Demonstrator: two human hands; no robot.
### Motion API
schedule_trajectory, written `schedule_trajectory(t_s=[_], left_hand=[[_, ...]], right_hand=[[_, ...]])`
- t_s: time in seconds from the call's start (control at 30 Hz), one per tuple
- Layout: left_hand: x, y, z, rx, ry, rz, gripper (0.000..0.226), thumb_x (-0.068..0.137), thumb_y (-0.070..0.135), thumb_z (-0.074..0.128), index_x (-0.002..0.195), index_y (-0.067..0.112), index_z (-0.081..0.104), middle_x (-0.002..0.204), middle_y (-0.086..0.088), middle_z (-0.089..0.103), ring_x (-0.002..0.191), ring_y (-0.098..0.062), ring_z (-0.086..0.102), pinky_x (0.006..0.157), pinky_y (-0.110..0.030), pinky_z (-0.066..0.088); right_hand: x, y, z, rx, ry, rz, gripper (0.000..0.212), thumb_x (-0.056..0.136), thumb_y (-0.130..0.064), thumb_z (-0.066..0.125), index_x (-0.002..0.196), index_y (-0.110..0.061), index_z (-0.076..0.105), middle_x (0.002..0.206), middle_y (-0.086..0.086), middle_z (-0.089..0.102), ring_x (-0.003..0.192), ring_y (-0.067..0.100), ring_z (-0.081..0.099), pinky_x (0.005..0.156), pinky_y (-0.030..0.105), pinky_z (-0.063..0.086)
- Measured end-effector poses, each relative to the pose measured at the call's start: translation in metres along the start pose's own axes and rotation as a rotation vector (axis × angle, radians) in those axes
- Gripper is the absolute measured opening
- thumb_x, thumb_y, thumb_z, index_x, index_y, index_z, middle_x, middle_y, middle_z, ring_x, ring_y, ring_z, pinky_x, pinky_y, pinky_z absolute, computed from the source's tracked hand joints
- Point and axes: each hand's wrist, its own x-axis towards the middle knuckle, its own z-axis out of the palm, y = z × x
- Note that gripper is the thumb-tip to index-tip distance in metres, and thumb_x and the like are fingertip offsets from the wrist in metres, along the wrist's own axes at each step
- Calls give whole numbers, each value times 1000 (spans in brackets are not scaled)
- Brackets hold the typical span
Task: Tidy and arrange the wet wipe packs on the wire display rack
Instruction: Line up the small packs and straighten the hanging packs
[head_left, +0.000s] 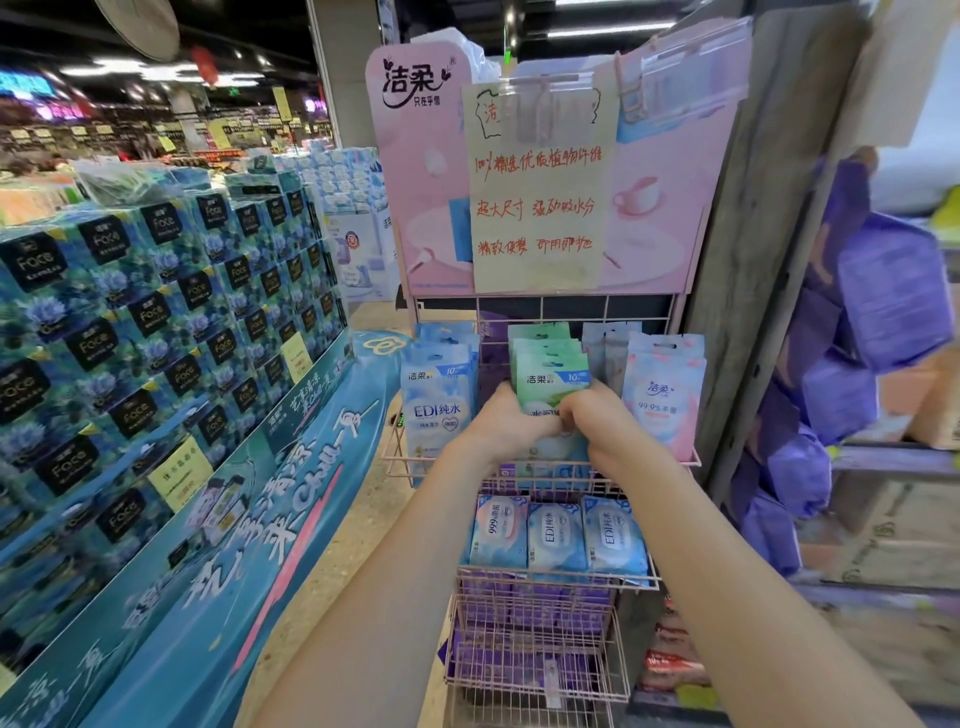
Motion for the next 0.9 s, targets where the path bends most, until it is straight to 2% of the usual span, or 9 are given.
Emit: schedule_trajectory(t_s=[0.1, 0.17, 0.37, 0.47, 0.53, 0.67, 0.77, 0.83, 0.9], left_hand=[[-7, 2, -1, 17, 37, 73, 69, 64, 22, 85, 129, 14, 65, 117, -2, 76, 107, -15, 72, 88, -25, 57], [-5, -1, -2, 5, 73, 87, 73, 63, 26, 85, 132, 16, 61, 118, 1, 75, 107, -12, 71, 88, -25, 55], [15, -17, -1, 17, 77, 34, 83, 54, 39, 86, 130, 18, 63, 114, 1, 77, 106, -14, 74, 99, -46, 58], [7, -7, 2, -12, 139, 19, 105, 55, 39, 89, 147, 17, 42, 123, 2, 71, 111, -14, 70, 103, -46, 56], [-6, 3, 7, -2, 202, 59, 111, 61, 37, 87, 154, 20, 29, 130, 3, 67, 116, -14, 68, 106, -42, 53], [-38, 19, 23, 198, 467, 403, 92, 76, 22, 72, 157, 15, 29, 158, -8, 41, 148, -22, 39, 123, -38, 34], [-63, 31, 49, 246, 648, 641, 62, 81, 14, 58, 142, 7, 49, 144, -9, 50, 138, -23, 46, 118, -36, 37], [-72, 36, 73, 195, 573, 691, 50, 82, 18, 54, 130, 7, 56, 126, -5, 57, 121, -20, 55, 107, -36, 46], [-72, 41, 94, 168, 420, 593, 50, 85, 19, 59, 133, 9, 54, 128, -3, 55, 122, -18, 53, 108, -37, 45]], right_hand=[[-1, -1, 1, 30, -2, -36, 55, 71, 18, 38, 115, -6, 62, 106, 16, 71, 96, 26, 65, 77, 35, 53], [-2, -2, 2, 65, 11, -49, 56, 71, 18, 38, 117, -4, 60, 107, 16, 71, 97, 27, 65, 70, 33, 52], [-7, -6, 8, -30, -58, -51, 52, 82, 17, 37, 111, -16, 64, 110, 11, 72, 107, 27, 65, 84, 36, 53], [-12, -9, 7, -57, 2, -50, 47, 76, 17, 38, 98, -14, 65, 99, 7, 71, 98, 27, 63, 77, 35, 49], [-22, -10, 5, -68, 71, -72, 42, 80, 13, 40, 103, -13, 64, 100, 4, 71, 93, 21, 63, 75, 33, 52], [-54, -13, -13, 4, 134, -205, 38, 91, 8, 44, 109, -21, 62, 111, -3, 71, 92, 10, 66, 82, 21, 53], [-69, -11, -42, 100, 326, -336, 36, 87, 9, 46, 102, -17, 67, 101, 6, 76, 91, 19, 72, 87, 37, 57], [-71, -7, -63, 129, 513, -429, 31, 80, 3, 52, 88, -23, 67, 88, 5, 75, 82, 19, 72, 87, 45, 58], [-68, -3, -82, 72, 641, -443, 29, 74, -6, 56, 96, -23, 65, 93, -2, 72, 85, 15, 68, 90, 44, 58]])
